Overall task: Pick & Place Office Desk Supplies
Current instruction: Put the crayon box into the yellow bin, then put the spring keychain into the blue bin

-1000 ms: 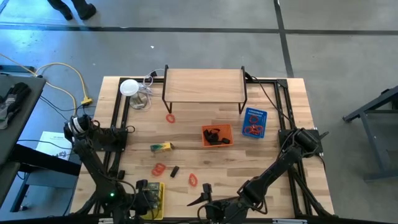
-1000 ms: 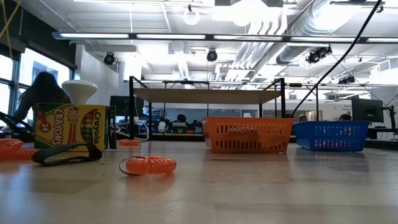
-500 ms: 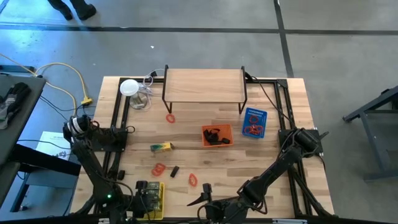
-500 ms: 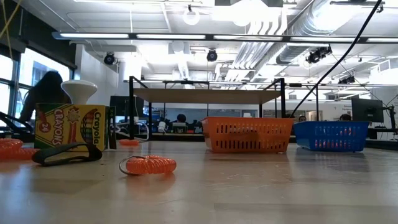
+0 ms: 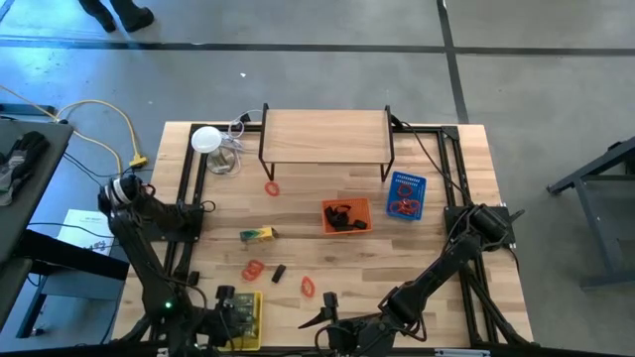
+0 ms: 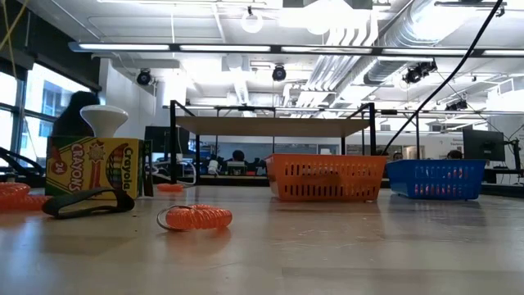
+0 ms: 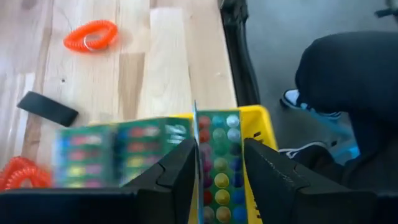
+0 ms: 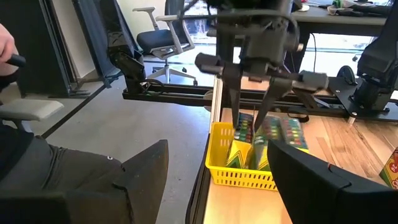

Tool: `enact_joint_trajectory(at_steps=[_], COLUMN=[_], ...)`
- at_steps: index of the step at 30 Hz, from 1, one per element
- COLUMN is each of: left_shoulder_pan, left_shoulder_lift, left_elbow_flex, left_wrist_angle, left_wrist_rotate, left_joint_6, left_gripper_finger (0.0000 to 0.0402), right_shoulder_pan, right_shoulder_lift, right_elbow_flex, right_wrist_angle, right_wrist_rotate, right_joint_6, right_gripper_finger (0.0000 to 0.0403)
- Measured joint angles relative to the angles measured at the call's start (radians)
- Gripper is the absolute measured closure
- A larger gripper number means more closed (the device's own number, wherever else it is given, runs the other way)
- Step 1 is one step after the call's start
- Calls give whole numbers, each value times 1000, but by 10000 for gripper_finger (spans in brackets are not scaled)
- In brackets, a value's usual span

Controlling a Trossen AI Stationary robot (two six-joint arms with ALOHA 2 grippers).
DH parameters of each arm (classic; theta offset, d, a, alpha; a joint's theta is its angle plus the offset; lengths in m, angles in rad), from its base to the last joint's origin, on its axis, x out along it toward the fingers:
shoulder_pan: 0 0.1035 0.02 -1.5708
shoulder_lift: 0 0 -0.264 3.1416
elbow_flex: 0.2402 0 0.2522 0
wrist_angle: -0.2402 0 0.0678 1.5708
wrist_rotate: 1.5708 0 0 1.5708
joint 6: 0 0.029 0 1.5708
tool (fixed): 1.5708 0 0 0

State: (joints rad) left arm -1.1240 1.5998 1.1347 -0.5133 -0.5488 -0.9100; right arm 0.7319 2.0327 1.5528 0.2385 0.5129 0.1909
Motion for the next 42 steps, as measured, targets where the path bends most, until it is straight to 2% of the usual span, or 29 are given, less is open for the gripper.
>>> enact_joint_trajectory(at_steps=[9,15,18,23,27,30,37,42], left_shoulder_pan=[7,60,116,259,341,389,466,517], left_shoulder_lift=[-113,-223,-250,-210,-141,-114,-64,-28], left_elbow_flex=[0,0,1,1,0,0,0,0], left_wrist_angle=[0,1,0,-11,-67,-125,-258,-313], left_wrist_rotate=[-20,-115,-151,41,198,247,258,367], left_joint_6=[101,128,143,93,121,107,-44,-194], left_gripper_finger=[270,270,270,270,277,283,286,287], right_shoulder_pan=[0,-2,-8,-8,-8,-8,-7,-7], right_shoulder_lift=[0,0,0,0,0,0,0,0], right_elbow_flex=[0,0,0,0,0,0,0,0], right_wrist_angle=[0,0,0,-4,-6,-12,-21,-20], right_wrist_rotate=[0,-2,-36,-57,-57,-62,-76,-76], right_joint_6=[0,0,0,15,15,15,0,-4], right_gripper_finger=[143,143,143,143,143,143,143,143])
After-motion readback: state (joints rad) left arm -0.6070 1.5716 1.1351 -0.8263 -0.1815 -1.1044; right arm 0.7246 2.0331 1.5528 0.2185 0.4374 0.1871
